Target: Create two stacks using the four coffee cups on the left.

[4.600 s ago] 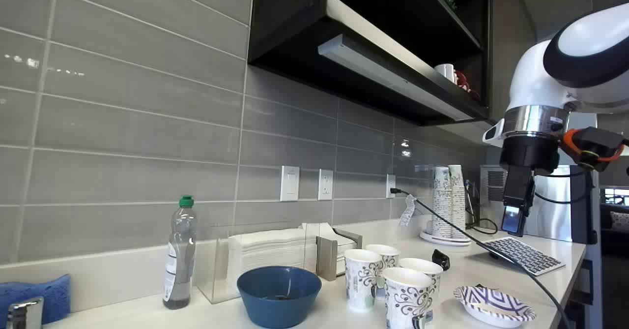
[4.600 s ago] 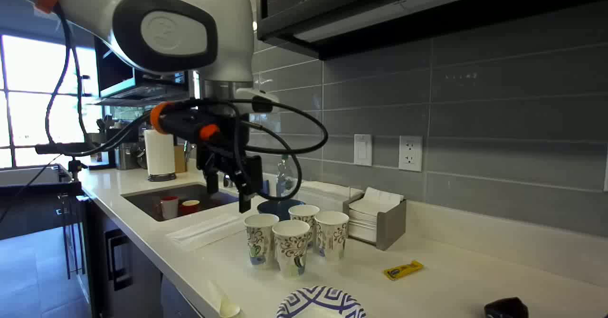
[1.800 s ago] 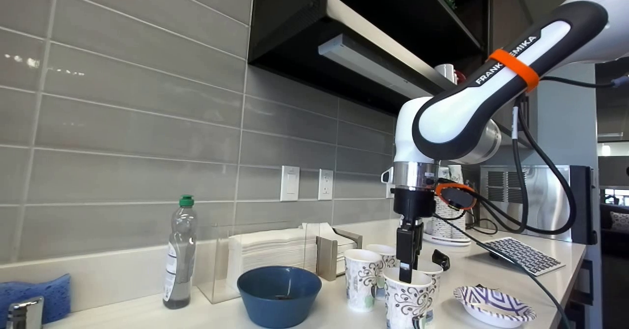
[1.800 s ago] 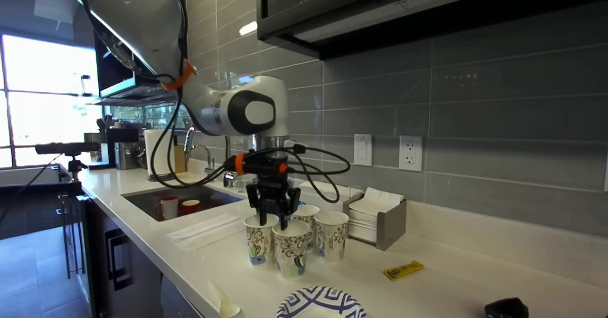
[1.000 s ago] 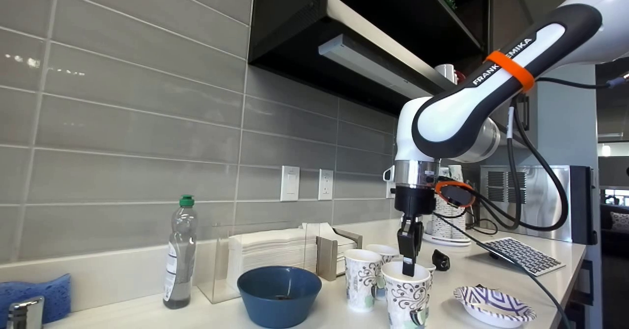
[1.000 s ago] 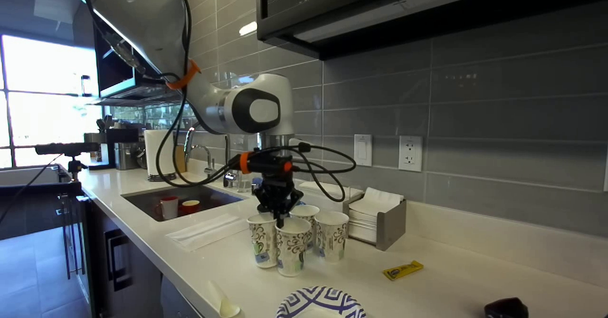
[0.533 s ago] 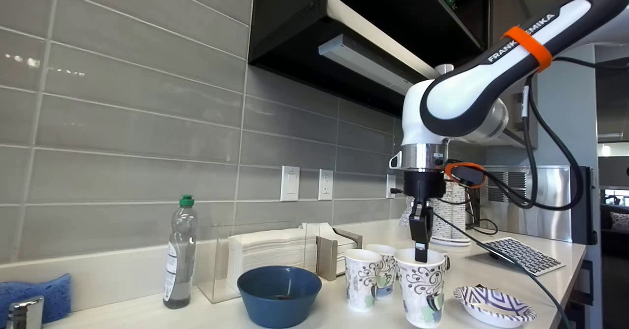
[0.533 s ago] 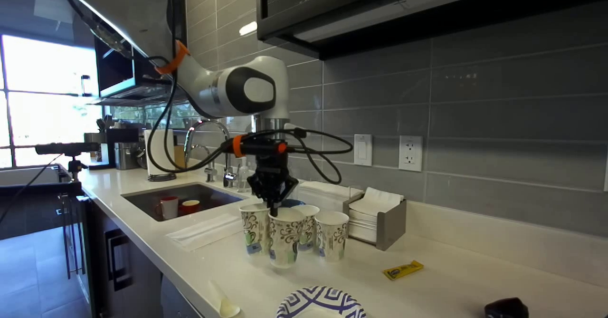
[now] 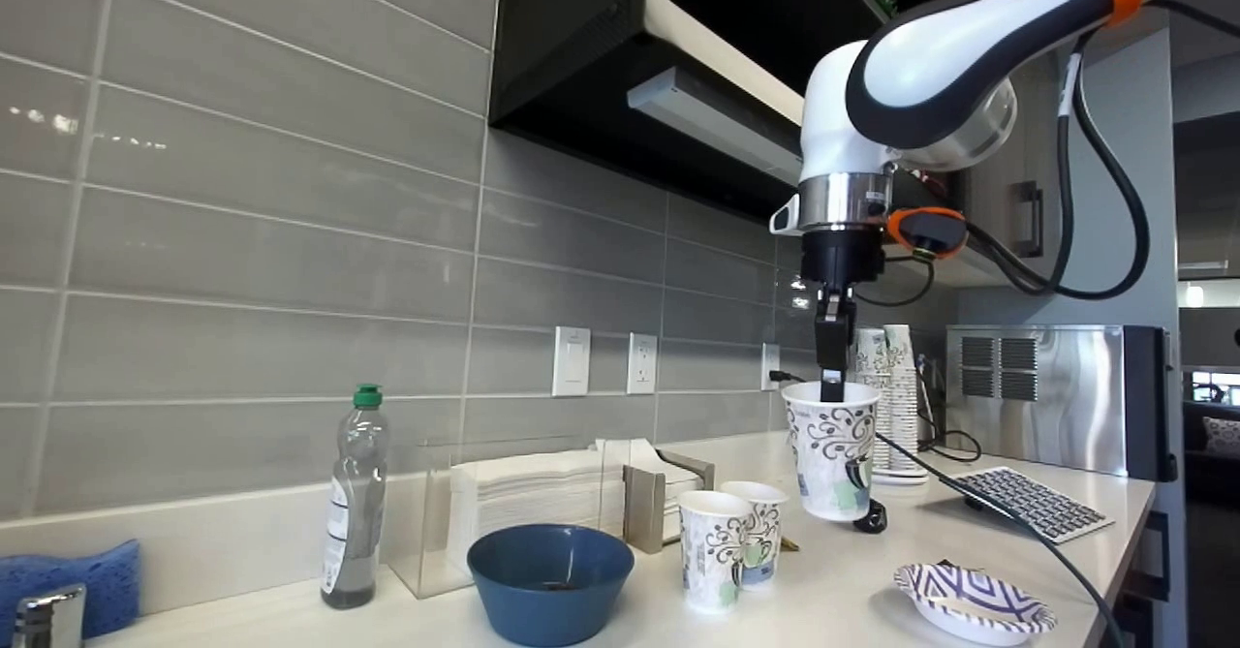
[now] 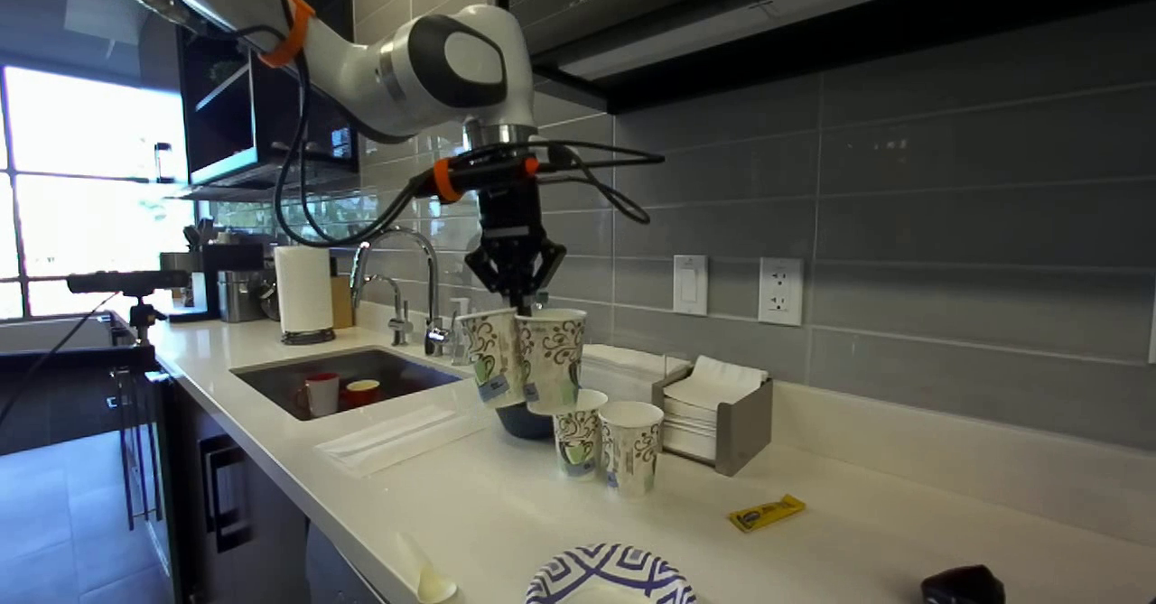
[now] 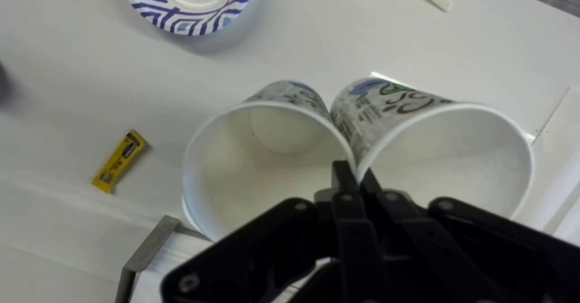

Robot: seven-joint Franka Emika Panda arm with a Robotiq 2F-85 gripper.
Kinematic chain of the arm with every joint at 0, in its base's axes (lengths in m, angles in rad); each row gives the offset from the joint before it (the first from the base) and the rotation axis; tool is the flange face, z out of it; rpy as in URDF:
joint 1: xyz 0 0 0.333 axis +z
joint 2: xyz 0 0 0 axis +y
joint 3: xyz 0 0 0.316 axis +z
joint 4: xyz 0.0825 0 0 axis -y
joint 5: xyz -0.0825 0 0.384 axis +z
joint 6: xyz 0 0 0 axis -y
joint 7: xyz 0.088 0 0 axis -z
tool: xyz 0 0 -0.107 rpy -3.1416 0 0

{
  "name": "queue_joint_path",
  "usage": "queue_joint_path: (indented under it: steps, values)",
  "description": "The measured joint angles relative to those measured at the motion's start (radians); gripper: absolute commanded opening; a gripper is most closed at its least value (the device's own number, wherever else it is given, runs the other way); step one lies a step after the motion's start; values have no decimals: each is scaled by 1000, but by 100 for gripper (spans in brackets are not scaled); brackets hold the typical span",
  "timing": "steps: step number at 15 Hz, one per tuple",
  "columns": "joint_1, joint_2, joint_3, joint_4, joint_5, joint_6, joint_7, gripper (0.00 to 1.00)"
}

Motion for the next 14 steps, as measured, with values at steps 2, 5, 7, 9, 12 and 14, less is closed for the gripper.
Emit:
queue_joint_path:
  steps: [2, 5, 7, 9, 12, 14]
  values:
    - [0, 9, -2, 42, -3, 0, -27, 1]
    - [0, 43, -11, 99, -3, 2, -69, 1]
    - [-1, 78, -20, 136, -3, 12, -94, 1]
    - [-1, 116, -29, 169, 2, 25, -112, 1]
    - [-2, 168, -36, 205, 15, 45, -120, 1]
    - [-3, 197, -39, 221, 34, 56, -123, 1]
